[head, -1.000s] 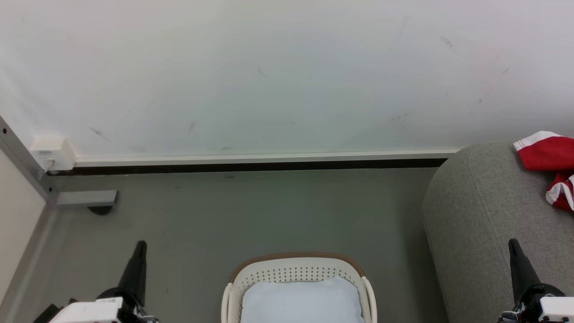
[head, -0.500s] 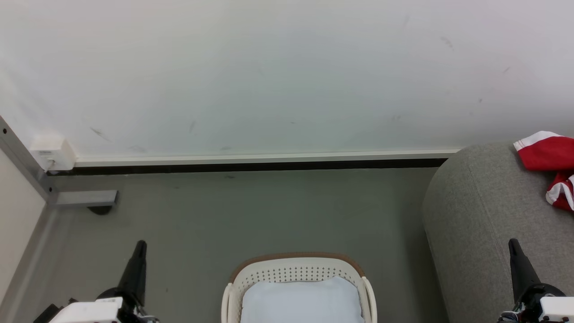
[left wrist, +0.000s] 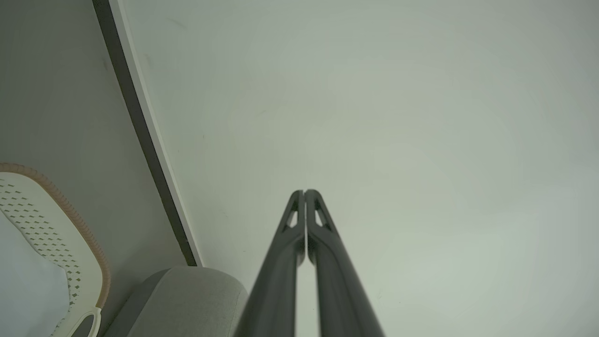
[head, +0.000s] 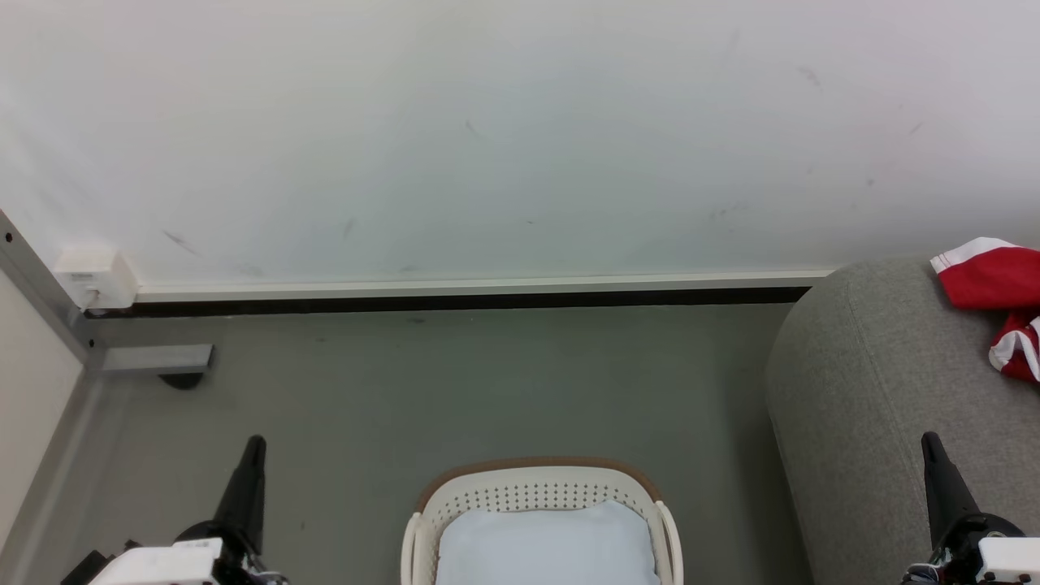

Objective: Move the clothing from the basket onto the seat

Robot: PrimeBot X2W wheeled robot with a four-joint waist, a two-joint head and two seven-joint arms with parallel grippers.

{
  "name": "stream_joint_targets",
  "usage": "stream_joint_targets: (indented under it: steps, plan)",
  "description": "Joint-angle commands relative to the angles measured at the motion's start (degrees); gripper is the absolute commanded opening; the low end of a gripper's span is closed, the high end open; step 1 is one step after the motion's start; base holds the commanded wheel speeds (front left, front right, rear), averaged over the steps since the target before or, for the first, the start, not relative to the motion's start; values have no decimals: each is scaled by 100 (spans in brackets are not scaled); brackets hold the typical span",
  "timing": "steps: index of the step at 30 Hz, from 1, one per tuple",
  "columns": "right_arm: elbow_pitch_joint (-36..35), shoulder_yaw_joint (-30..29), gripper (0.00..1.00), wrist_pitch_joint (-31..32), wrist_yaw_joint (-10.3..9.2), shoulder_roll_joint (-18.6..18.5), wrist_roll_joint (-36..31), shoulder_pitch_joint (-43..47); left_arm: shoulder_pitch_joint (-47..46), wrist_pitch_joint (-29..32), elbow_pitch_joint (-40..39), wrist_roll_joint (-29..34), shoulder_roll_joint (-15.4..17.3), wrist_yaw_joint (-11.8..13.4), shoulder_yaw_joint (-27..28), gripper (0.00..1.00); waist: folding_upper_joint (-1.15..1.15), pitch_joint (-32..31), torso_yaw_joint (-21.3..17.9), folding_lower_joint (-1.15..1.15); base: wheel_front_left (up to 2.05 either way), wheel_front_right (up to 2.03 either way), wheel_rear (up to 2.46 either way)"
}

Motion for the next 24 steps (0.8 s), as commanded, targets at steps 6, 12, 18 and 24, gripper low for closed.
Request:
stream_joint_targets:
  steps: [6,12,18,24]
  plan:
    - [-28,-22,0,23,-12,-38,8,-67,-48,21,-19,-72,42,-23,14,0,0,0,0,0,0,0,0]
    - [-28,-21,0,23,-12,-38,8,-67,-48,21,-19,-72,42,-23,14,0,0,0,0,0,0,0,0]
    - [-28,-21,0,23,-12,-38,8,-67,-48,21,-20,-72,42,-23,14,0,0,0,0,0,0,0,0]
    - [-28,-21,0,23,-12,-38,8,-67,-48,21,-20,-72,42,-23,14,0,0,0,0,0,0,0,0]
